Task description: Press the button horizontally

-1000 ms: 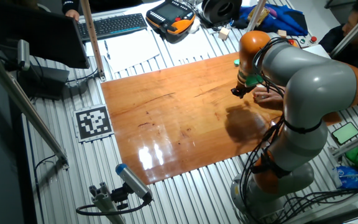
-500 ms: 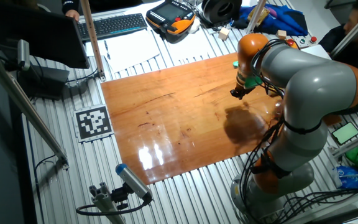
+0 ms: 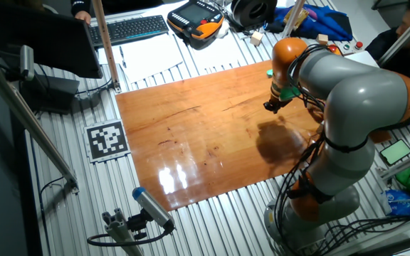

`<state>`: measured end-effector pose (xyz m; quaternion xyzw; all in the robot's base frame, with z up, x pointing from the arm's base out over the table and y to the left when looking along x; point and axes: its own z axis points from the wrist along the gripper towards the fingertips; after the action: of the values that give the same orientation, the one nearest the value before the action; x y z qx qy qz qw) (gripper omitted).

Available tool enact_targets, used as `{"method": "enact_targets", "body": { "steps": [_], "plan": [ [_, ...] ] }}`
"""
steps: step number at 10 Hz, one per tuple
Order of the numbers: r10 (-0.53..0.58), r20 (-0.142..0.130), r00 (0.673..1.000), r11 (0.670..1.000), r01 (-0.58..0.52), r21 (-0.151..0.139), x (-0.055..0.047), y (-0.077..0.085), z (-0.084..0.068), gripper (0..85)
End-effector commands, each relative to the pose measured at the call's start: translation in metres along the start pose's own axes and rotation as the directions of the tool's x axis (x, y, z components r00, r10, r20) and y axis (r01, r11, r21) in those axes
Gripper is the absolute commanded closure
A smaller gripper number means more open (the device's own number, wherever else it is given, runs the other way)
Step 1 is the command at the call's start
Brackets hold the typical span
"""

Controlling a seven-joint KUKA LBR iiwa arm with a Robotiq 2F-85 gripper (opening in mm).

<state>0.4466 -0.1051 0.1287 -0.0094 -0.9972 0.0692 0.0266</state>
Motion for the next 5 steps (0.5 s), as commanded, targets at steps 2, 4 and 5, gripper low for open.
{"method": "enact_targets", "body": {
  "steps": [2, 4, 5],
  "plan": [
    [-0.003, -0.003, 1.000, 1.000, 0.003, 0.003, -0.0004, -0.0003, -0.0004, 85.0],
    [-0.003, -0.017, 1.000, 1.000, 0.003, 0.006, -0.0009, 0.0002, -0.0006, 85.0],
    [-0.001, -0.018, 1.000, 1.000, 0.001, 0.011, -0.0012, 0.0004, -0.0006, 85.0]
  ]
}}
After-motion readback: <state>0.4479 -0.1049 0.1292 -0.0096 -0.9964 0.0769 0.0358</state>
